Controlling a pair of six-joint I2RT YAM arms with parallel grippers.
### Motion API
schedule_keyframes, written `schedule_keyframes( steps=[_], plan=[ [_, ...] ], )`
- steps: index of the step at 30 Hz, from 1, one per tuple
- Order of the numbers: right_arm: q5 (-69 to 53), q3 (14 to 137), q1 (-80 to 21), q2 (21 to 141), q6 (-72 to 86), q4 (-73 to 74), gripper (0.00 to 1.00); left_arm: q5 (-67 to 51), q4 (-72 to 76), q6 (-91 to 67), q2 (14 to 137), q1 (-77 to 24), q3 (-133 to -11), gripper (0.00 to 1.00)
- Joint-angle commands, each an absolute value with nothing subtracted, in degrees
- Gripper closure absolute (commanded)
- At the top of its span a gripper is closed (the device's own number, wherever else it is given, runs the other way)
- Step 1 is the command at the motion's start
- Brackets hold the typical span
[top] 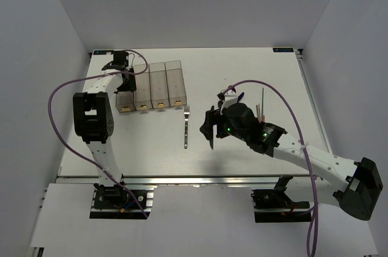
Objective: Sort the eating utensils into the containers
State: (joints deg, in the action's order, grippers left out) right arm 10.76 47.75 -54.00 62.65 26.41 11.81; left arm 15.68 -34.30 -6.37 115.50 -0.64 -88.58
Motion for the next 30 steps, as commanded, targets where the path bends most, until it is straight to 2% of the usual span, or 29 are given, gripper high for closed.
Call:
schedule_keyframes(
  steps=[1,4,10,16,18,24,30],
  plan=[
    [12.91,47.98,-53.88,65.82,26.98,10.28,0.17,16.0,-34.98,-7.82,112.06,-1.23,-91.75,0.28],
    [15.64,50.36,-53.61,71.53,30.31,11.95,0.18,15.29,-34.28,-9.31,109.08,-1.32,-92.02,0.2],
    [19.07,55.01,-53.53,87.76,34.98,11.95,0.25,15.2,-34.36,-11.16,98.72,-2.63,-91.67,0.18],
    [22.85,62.57,-55.45,97.45,37.96,12.84,0.31,24.06,-31.73,-20.82,79.15,-2.64,-78.42,0.12],
    [23.73,64.5,-55.63,99.66,38.23,12.74,0.31,24.78,-31.29,-22.31,73.94,-2.72,-71.68,0.02],
    [26.72,78.56,-56.42,111.96,39.72,20.91,0.32,23.81,-21.9,-22.24,54.6,-2.64,-51.46,0.02],
    [30.41,85.16,-57.39,118.82,42.44,26.54,0.35,25.32,-20.22,-22.32,50.63,-2.72,-49.22,0.02]
  ],
)
